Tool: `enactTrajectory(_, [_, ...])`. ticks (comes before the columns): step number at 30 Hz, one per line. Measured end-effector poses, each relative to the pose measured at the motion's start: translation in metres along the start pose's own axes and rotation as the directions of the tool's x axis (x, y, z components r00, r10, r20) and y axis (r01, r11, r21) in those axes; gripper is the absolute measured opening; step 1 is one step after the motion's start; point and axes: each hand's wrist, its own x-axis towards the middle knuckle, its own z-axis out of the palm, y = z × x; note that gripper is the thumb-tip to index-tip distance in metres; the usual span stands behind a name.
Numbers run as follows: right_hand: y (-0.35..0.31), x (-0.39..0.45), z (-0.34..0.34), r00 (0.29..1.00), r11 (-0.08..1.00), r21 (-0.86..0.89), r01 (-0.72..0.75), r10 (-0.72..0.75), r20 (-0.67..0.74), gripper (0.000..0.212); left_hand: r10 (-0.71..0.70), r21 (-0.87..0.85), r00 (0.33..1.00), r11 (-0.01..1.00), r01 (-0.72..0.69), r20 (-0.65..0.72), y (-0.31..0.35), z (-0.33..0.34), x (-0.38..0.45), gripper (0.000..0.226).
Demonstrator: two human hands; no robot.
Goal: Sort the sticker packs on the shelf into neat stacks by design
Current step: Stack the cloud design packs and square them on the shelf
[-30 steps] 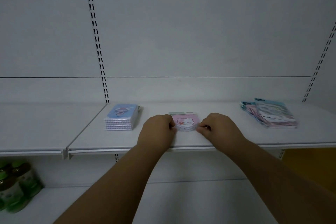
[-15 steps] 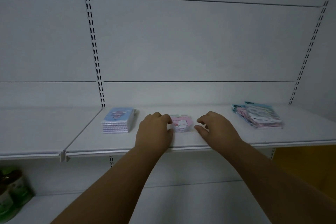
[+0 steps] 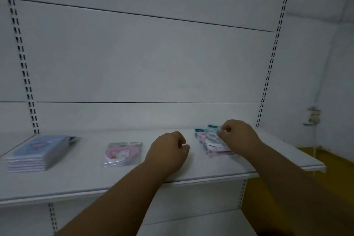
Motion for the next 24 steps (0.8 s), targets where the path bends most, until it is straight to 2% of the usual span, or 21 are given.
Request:
enactTrajectory(3, [0.028, 0.017, 0.007, 0.986, 0.997, -0.04, -0.069, 0.074, 0.147, 0.035, -0.173, 0.05, 0.982, 0.984, 0.169, 0.08, 0.021, 0.033, 0.032, 0.04])
enactTrajectory(5, [0.04, 0.025, 0.015, 0.972, 0.996, -0.016, -0.092, 0.094, 0.215, 0.044, -0.245, 0.164, 0.963, 0.961, 0.224, 0.115, 0.032, 0.051, 0.049, 0.055])
enactTrajectory(7, [0.047, 0.029, 0.022, 0.962, 0.991, 0.029, -0.13, 0.119, 0.247, 0.054, -0.295, 0.17, 0.945, 0.948, 0.27, 0.145, 0.042, 0.065, 0.062, 0.058])
enactTrajectory(12, [0.055, 0.036, 0.026, 0.933, 0.908, 0.372, -0.191, 0.051, 0.355, 0.044, -0.371, -0.043, 0.917, 0.924, 0.381, 0.148, 0.064, 0.081, 0.074, 0.035])
enactTrajectory(14, [0.058, 0.036, 0.026, 0.93, 0.829, 0.506, -0.237, 0.044, 0.364, 0.047, -0.416, -0.142, 0.901, 0.892, 0.43, 0.12, 0.067, 0.08, 0.072, 0.042])
enactTrajectory(16, [0.058, 0.035, 0.027, 0.935, 0.69, 0.662, -0.293, 0.061, 0.35, 0.045, -0.467, -0.355, 0.875, 0.802, 0.481, 0.13, 0.064, 0.077, 0.066, 0.062])
enactTrajectory(18, [0.053, 0.035, 0.026, 0.944, 0.524, 0.793, -0.312, 0.076, 0.321, 0.032, -0.467, -0.574, 0.872, 0.678, 0.459, 0.147, 0.061, 0.07, 0.057, 0.075])
enactTrajectory(20, [0.044, 0.037, 0.023, 0.941, 0.385, 0.861, -0.332, 0.073, 0.33, 0.023, -0.44, -0.679, 0.891, 0.621, 0.393, 0.113, 0.057, 0.061, 0.051, 0.075])
enactTrajectory(24, [0.019, 0.034, 0.027, 0.938, 0.344, 0.886, -0.31, -0.041, 0.344, 0.027, -0.343, -0.701, 0.939, 0.666, 0.255, 0.016, 0.05, 0.051, 0.037, 0.046])
